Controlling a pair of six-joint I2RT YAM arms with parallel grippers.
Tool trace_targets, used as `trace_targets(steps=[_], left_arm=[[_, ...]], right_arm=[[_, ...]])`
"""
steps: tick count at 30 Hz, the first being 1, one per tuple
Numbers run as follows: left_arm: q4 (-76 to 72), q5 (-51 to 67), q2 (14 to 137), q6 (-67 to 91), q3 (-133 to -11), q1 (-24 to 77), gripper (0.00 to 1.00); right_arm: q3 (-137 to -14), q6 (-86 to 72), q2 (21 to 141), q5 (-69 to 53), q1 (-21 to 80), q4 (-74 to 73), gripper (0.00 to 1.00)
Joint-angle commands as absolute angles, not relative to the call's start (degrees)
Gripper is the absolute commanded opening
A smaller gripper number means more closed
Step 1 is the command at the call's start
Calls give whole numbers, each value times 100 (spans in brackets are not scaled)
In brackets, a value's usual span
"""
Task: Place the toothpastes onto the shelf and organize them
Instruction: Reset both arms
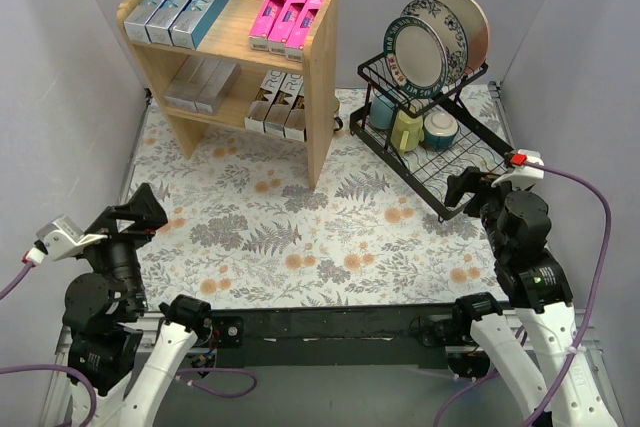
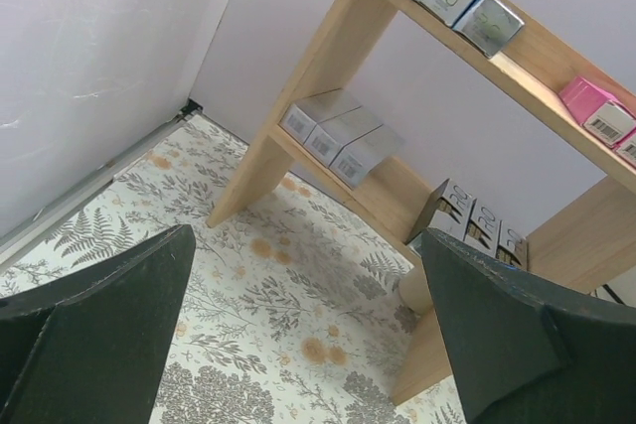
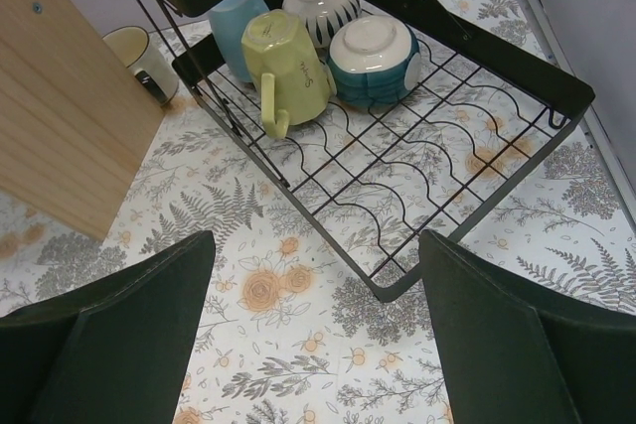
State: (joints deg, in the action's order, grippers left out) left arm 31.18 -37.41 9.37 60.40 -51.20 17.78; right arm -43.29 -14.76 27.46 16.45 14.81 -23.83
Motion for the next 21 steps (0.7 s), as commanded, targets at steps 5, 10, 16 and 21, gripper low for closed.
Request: trace_targets(steps=[5,10,16,21], left_arm=[[3050,-4104,730,5897,-5001,1758,98],[3050,-4122,703,5854,-5089,1758,98],[3059,-4254,651,5862,-5212,1758,98],[3059,-4280,659,5783,-5265,1758,98]], right_arm=[[-4649,-1415,2918,1784,1547,-2136,91],[-4728,-1389,2927,1846,1564,-2127,91],[-4755,-1310,2892,1925,1608,-1987,91],[-4694,-1248,2742,2083,1600,-1793,91]])
